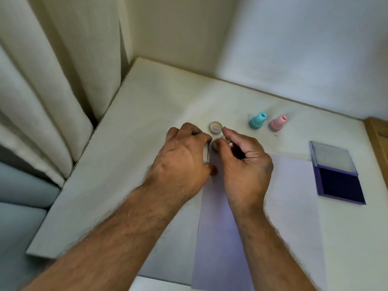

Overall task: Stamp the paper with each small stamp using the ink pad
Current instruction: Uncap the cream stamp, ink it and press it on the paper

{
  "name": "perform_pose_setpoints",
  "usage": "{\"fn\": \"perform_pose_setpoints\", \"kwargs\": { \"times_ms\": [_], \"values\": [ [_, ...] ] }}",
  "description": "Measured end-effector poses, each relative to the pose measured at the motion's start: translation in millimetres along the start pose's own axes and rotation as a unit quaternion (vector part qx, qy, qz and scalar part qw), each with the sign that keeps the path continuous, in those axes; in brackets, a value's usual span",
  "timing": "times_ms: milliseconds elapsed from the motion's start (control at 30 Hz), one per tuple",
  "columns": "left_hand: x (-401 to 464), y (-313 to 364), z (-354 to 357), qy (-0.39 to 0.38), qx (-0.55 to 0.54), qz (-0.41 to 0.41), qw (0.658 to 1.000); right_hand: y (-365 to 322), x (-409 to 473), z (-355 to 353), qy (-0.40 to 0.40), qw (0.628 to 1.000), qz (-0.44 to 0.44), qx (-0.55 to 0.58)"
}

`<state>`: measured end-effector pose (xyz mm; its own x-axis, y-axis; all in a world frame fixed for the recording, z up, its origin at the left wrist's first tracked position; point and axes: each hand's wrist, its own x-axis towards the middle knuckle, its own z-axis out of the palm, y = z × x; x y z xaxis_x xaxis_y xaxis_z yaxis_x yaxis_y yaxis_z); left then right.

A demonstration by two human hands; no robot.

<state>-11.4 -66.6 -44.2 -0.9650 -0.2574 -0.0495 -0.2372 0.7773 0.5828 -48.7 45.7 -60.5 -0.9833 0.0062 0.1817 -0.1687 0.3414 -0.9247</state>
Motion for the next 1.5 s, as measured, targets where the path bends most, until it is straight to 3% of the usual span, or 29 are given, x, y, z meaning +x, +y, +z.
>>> {"fn": "perform_pose_setpoints", "kwargs": {
  "times_ms": [233, 433, 667, 933, 1200, 1300, 1400, 1500],
  "values": [
    [0.1, 1.5, -1.3, 0.002, 0.016, 0.008, 1.000, -5.0, -0.8, 3.7, 0.000, 0.992, -0.051, -0.113],
    [0.9, 1.7, -2.2, -0.010, 0.017, 0.002, 1.000, -18.9, 15.4, -3.8, -0.066, 0.979, -0.013, -0.190],
    [0.5, 0.9, -2.9, -0.015, 0.003, -0.007, 1.000, -28.6, 32.3, -11.7, -0.136, 0.970, 0.014, -0.203],
    [2.7, 1.7, -3.1, -0.021, -0.003, -0.011, 1.000, -59.2, 50.5, -20.1, -0.252, 0.925, 0.032, -0.283],
    [5.5, 1.9, -3.9, -0.028, 0.005, -0.015, 0.999, -64.5, 62.9, -15.0, -0.297, 0.892, 0.049, -0.338],
    [5.8, 2.7, -5.3, -0.029, 0.007, -0.017, 0.999, -64.5, 59.0, -16.8, -0.286, 0.899, 0.031, -0.328],
    [6.0, 3.4, -6.3, -0.028, 0.015, -0.022, 0.999, -54.0, 46.3, -24.3, -0.257, 0.930, 0.009, -0.264],
    [6.4, 5.0, -7.4, -0.033, 0.024, -0.029, 0.999, -38.2, 29.6, -34.1, -0.160, 0.975, 0.035, -0.150]
  ]
}}
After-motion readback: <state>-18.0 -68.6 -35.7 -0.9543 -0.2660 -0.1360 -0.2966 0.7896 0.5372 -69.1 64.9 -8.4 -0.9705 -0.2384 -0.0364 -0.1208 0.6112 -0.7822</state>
